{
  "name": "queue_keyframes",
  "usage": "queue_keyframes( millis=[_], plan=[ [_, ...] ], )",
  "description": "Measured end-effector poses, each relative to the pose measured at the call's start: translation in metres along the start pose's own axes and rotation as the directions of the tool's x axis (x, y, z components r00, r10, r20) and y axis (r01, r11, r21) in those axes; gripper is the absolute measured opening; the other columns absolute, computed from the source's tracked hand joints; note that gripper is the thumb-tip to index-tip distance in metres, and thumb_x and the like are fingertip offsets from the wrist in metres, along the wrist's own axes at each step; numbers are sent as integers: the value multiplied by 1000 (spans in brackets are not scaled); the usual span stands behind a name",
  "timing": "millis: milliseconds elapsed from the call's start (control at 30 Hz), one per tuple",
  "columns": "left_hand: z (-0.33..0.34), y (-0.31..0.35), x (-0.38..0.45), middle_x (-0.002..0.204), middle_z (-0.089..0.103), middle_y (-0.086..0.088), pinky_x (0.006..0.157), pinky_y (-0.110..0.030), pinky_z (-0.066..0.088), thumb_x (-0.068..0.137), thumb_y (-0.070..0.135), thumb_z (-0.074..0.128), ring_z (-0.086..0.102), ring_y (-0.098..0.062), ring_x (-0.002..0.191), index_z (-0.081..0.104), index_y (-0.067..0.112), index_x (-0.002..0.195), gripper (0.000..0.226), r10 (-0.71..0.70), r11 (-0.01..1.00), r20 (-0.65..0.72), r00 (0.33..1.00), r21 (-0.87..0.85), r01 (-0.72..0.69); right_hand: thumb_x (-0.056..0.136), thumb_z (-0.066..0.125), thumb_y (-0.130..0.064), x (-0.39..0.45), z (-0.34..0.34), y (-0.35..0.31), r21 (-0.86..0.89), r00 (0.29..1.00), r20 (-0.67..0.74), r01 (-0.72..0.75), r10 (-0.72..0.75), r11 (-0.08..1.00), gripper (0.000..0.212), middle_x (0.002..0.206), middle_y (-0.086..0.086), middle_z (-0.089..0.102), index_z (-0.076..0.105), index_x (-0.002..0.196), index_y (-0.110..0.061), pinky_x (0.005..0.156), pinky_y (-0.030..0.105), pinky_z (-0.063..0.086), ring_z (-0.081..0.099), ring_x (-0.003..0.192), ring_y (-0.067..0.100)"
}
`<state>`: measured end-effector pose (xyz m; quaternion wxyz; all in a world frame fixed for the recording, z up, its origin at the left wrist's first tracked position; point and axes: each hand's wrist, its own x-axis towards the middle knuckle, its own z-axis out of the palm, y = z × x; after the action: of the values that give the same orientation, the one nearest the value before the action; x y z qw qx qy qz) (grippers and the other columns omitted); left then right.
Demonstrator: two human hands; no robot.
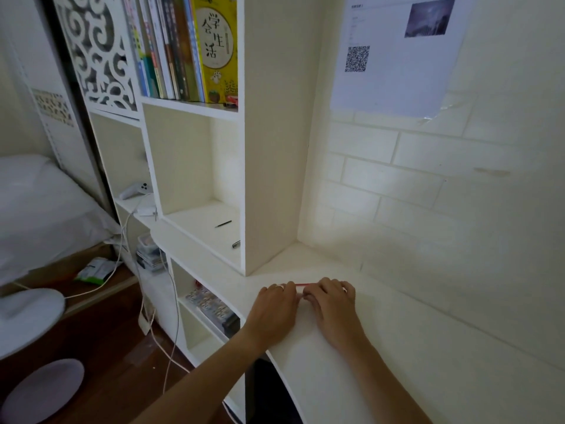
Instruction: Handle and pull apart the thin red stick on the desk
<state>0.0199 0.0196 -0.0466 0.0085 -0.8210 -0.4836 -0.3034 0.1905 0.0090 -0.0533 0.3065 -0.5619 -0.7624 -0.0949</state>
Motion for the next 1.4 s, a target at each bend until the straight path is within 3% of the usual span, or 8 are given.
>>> queue_keyframes(
  millis=[100,233,567,800,1000,1100,1233,1400],
  plan=[
    [6,-7,-1,80,54,-2,64,-33,30,100,15,35,45,-18,69,44,18,86,16,-35,990,20,999,-135,37,101,40,-29,1,1,-3,-41,999,23,42,-42,998,16,93,-14,56,55,100,-31,102,32,30,57,91,11],
    [2,-6,0,99,59,0,77,-27,42,98,8,43,52,-14,89,53,18,102,15,-47,959,46,998,-277,58,102,36,-39,3,-1,-8,-6,994,70,85,-84,996,26,98,-12,62,57,114,-31,87,30,41,55,93,11],
    [-4,3,-8,86,64,-3,75,-30,44,92,13,57,52,-17,85,72,15,97,16,-146,956,-101,984,-270,114,101,38,-37,4,-4,-11,-5,990,89,108,-107,994,30,106,-11,70,62,119,-35,82,28,51,63,96,10],
    [-7,6,-11,78,62,-1,69,-32,45,84,1,60,49,-16,80,71,16,90,20,-97,983,-109,989,-164,79,101,30,-52,0,-10,-14,-132,995,68,78,-69,988,34,70,-4,64,61,105,-38,53,33,46,62,62,15],
    [-4,3,-13,84,60,-3,70,-30,45,84,-5,57,48,-18,83,69,11,86,20,-290,948,-161,943,-180,261,101,32,-51,0,-11,-12,-173,998,47,51,-43,984,34,68,-5,62,59,92,-32,52,29,43,60,60,12],
    [-9,4,-11,97,58,-6,79,-36,50,93,11,49,56,-19,88,59,15,92,10,-420,874,-156,894,-334,352,103,37,-40,2,-6,-11,-97,999,32,25,-22,995,27,78,-8,62,62,100,-28,63,31,49,58,71,13],
    [-15,-11,4,91,57,-13,71,-45,52,91,15,48,57,-27,81,55,12,86,9,-529,827,-154,834,-316,466,98,45,-24,2,-4,-10,-55,1000,28,13,-11,998,22,83,-7,60,64,108,-26,66,31,49,55,75,14],
    [-11,-38,18,96,68,-12,72,-39,49,92,10,60,56,-29,88,65,8,98,8,-420,900,-163,893,47,432,98,48,-25,2,-5,-9,-8,1000,20,-2,2,1000,22,83,-8,54,66,110,-28,65,26,47,51,74,11]
  ],
)
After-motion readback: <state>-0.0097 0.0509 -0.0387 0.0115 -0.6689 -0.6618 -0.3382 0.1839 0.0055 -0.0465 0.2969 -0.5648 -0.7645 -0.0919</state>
